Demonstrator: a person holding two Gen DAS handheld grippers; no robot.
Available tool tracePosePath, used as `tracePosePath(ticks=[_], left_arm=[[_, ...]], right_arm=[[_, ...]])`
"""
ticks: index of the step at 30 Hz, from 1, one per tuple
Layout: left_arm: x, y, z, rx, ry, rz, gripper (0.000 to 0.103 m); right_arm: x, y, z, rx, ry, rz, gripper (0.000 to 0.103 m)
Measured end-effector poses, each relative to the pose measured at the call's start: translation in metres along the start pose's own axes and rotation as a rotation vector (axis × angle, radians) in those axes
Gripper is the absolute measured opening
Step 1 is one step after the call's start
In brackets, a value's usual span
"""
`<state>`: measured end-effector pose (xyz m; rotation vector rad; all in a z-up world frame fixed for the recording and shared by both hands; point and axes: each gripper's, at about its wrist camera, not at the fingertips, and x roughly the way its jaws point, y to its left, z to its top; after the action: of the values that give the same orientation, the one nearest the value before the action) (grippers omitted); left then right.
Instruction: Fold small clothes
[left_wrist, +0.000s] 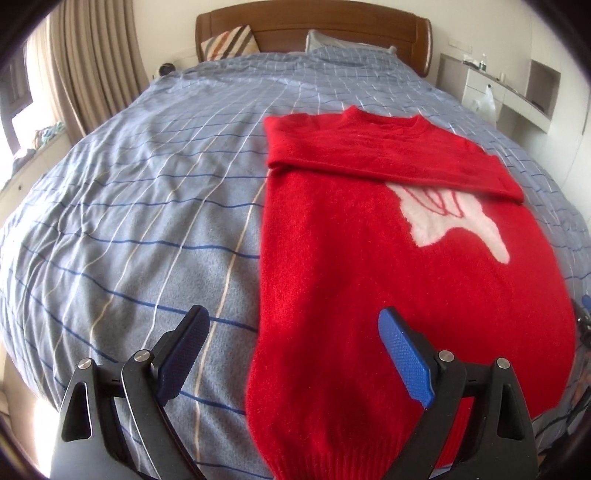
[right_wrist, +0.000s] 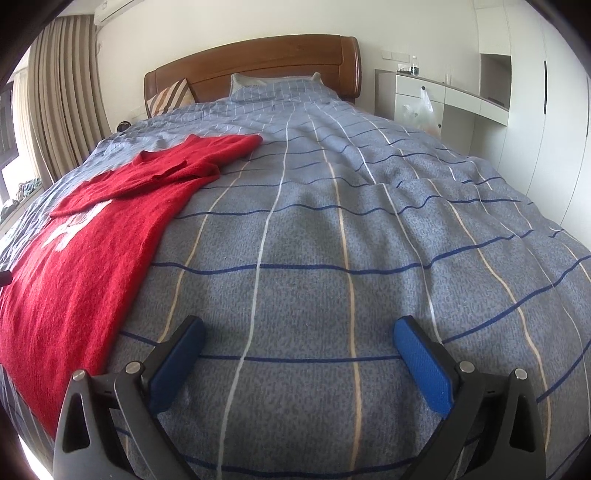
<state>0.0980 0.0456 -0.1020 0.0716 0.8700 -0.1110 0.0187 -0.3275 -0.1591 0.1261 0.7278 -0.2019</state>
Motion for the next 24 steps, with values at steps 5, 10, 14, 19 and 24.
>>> tracePosePath(ticks=[5,10,14,19,24], left_arm=[[-0.011,-0.011,0.000,0.016,-0.021,0.014,0.096],[-0.018,-0.017,0.000,0.015,-0.016,0.007,0.096],[-0.026,-0.018,0.000,0.015,-0.016,0.010,0.096],[-0.042,-0.022,-0.003,0.038,-0.015,0.005,0.096],[-0.064,-0.035,-0.007,0.056,0.001,-0.035,0.096]], right_arm=[[-0.001,0.001,-0.002,0.000,-0.005,-0.003,0.102],[-0.004,0.000,-0.002,0.004,-0.004,-0.001,0.102],[-0.010,0.001,0.004,0.011,0.041,-0.025,0.101],[-0.053,0.016,0.009,0.080,0.142,-0.006,0.101],[-0.102,0.060,0.015,-0.018,0.161,0.053,0.101]])
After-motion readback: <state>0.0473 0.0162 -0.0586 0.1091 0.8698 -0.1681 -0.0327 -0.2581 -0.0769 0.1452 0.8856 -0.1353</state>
